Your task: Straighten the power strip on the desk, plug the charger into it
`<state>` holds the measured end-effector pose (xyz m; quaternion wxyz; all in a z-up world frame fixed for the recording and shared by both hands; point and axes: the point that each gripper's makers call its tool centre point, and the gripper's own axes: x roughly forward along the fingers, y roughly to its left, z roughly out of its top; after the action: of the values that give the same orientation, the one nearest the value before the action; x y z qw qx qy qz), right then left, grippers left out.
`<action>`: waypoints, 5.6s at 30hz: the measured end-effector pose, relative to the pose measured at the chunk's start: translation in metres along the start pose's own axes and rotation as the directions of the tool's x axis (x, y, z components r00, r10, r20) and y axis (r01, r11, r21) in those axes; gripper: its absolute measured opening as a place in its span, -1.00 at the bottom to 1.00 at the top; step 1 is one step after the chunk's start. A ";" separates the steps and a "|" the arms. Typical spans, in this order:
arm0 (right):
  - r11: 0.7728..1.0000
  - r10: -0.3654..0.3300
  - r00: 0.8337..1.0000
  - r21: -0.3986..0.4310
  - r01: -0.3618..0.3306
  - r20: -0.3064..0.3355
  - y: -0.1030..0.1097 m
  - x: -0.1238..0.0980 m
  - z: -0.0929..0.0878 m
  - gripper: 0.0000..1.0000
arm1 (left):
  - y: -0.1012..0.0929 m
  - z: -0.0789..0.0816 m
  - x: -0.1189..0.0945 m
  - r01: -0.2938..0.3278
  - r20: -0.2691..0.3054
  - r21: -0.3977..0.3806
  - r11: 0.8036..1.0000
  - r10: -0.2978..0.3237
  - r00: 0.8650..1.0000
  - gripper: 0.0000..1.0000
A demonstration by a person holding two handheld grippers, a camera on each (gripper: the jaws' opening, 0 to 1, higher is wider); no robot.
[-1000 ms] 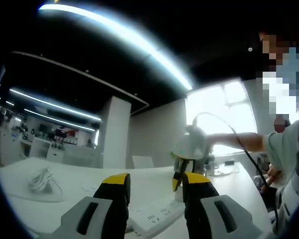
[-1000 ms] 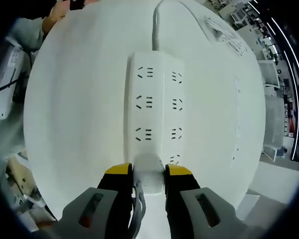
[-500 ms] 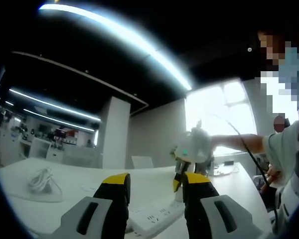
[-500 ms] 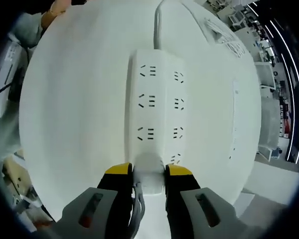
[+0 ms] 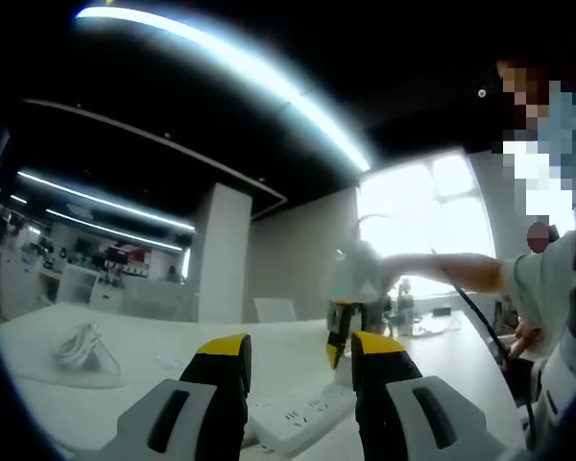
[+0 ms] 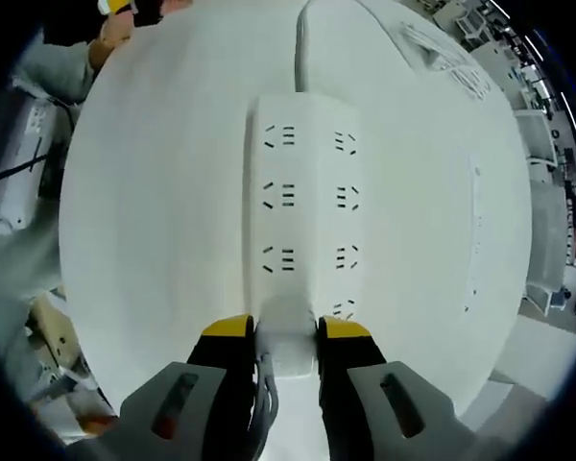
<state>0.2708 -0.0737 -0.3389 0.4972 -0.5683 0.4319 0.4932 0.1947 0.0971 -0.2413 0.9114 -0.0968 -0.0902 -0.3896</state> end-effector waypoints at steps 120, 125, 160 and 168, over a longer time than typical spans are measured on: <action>0.966 -0.258 0.816 0.128 0.225 0.517 0.000 -0.022 0.028 -0.54 | 0.005 -0.074 0.005 0.025 -0.328 0.114 0.993 0.014 0.945 -0.26; 0.964 -0.264 0.784 0.157 0.213 0.562 0.002 -0.032 0.025 -0.55 | 0.005 -0.081 0.006 0.026 -0.356 0.111 0.993 0.015 0.934 -0.25; 0.856 -0.491 0.377 0.515 0.042 0.785 0.023 -0.070 -0.062 -0.56 | 0.010 -0.105 0.009 0.010 -0.429 0.064 0.998 0.019 0.903 -0.28; 0.837 -0.492 0.385 0.545 -0.035 0.781 0.025 -0.026 -0.065 -0.56 | 0.016 -0.109 0.008 -0.006 -0.449 0.059 0.998 0.033 0.893 -0.29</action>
<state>0.2511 -0.1411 -0.3154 0.8374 -0.1273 0.1168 0.5186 0.2215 0.0762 -0.3464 0.9138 0.0207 0.1130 -0.3896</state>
